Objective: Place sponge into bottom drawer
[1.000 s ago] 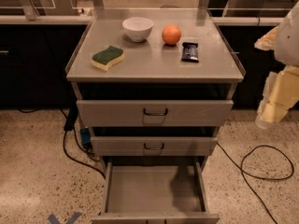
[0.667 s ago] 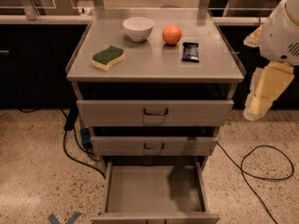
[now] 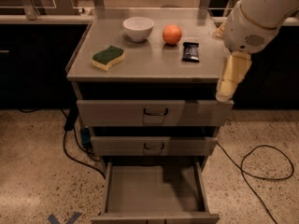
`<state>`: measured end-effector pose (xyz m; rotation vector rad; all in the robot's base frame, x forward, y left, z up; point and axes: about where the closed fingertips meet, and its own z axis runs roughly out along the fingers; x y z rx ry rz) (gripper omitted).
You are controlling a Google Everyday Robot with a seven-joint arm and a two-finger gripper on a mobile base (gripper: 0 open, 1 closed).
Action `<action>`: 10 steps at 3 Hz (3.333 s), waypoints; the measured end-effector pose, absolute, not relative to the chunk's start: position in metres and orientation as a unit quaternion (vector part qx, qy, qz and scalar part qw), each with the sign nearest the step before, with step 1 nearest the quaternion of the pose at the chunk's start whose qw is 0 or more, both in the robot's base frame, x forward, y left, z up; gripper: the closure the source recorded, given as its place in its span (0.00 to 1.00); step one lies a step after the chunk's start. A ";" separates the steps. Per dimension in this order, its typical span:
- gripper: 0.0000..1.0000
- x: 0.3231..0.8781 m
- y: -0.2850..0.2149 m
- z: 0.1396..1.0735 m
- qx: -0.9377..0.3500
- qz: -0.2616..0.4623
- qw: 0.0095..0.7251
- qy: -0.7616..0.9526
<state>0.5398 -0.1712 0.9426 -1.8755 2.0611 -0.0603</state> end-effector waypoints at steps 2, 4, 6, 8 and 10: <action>0.00 0.576 -0.143 0.927 -0.684 -0.003 0.183 0.706; 0.00 0.634 -0.111 0.934 -0.736 -0.012 0.191 0.649; 0.00 0.706 -0.031 0.942 -0.807 0.006 0.212 0.551; 0.00 0.741 0.029 0.941 -0.816 0.012 0.264 0.514; 0.00 0.748 0.060 0.919 -0.831 0.039 0.265 0.487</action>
Offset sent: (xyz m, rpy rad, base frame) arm 0.0313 0.0249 -0.0131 0.0224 0.0063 0.0604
